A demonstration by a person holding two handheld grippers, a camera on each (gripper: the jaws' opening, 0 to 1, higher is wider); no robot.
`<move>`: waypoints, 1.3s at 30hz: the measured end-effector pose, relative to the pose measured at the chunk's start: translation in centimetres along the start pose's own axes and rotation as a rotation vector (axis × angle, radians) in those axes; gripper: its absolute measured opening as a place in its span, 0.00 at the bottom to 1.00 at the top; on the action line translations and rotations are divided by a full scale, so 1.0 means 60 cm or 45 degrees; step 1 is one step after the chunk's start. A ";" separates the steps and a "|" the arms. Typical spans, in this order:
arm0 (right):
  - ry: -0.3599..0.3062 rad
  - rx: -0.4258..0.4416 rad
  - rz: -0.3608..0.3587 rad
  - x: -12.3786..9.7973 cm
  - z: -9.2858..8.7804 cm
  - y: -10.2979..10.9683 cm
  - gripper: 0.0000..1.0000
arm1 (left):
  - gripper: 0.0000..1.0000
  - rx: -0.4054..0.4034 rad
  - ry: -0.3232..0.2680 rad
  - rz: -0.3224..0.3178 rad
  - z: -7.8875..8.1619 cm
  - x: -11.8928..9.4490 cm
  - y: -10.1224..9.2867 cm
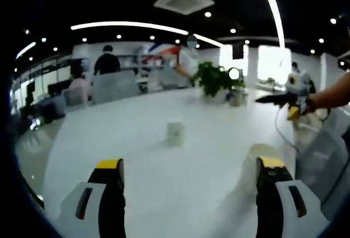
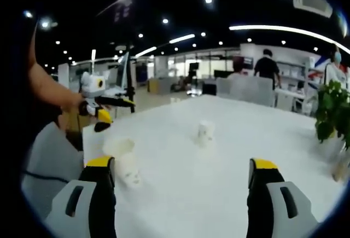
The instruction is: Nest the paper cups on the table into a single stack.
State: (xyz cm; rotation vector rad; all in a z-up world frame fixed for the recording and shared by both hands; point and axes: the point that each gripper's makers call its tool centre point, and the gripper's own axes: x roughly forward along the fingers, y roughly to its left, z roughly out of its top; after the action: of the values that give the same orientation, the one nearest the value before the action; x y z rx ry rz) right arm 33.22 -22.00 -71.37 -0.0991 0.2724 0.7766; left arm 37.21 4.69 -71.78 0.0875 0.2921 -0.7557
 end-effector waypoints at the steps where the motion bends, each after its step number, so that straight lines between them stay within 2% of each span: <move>1: -0.019 0.005 0.009 0.000 0.003 0.001 0.99 | 0.98 0.001 -0.001 0.003 0.002 -0.004 0.003; 5: -0.035 -0.007 -0.009 0.004 -0.004 -0.004 1.00 | 0.98 -0.050 0.015 0.037 0.000 -0.025 0.026; 8: -0.046 -0.007 -0.011 0.007 -0.006 -0.007 1.00 | 0.98 -0.031 0.025 0.053 0.000 -0.035 0.032; 11: -0.019 -0.031 0.001 0.009 -0.013 -0.006 0.92 | 0.98 -0.020 0.027 0.056 -0.002 -0.041 0.030; 13: -0.019 -0.053 -0.005 0.012 -0.013 -0.008 0.94 | 0.98 -0.022 0.022 0.060 -0.002 -0.041 0.031; 16: -0.015 -0.026 -0.027 0.017 -0.017 -0.016 1.00 | 0.99 -0.028 0.011 0.069 0.002 -0.041 0.030; 21: -0.029 -0.011 -0.040 0.019 -0.013 -0.022 1.00 | 0.99 0.014 0.036 0.046 -0.001 -0.041 0.025; 23: -0.037 -0.017 -0.043 0.021 -0.013 -0.025 1.00 | 0.99 -0.009 0.047 0.036 -0.001 -0.043 0.022; 27: -0.045 0.004 -0.062 0.027 -0.017 -0.035 1.00 | 0.99 -0.017 0.011 0.053 0.009 -0.048 0.023; 39: -0.056 0.026 -0.039 0.053 -0.015 -0.042 1.00 | 0.99 -0.022 0.005 0.057 0.013 -0.049 0.012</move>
State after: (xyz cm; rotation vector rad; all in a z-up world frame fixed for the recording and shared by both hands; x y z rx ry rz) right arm 36.95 -21.80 -73.15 -0.0668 0.2367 0.7448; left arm 35.87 7.04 -70.17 0.0789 0.2992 -0.7085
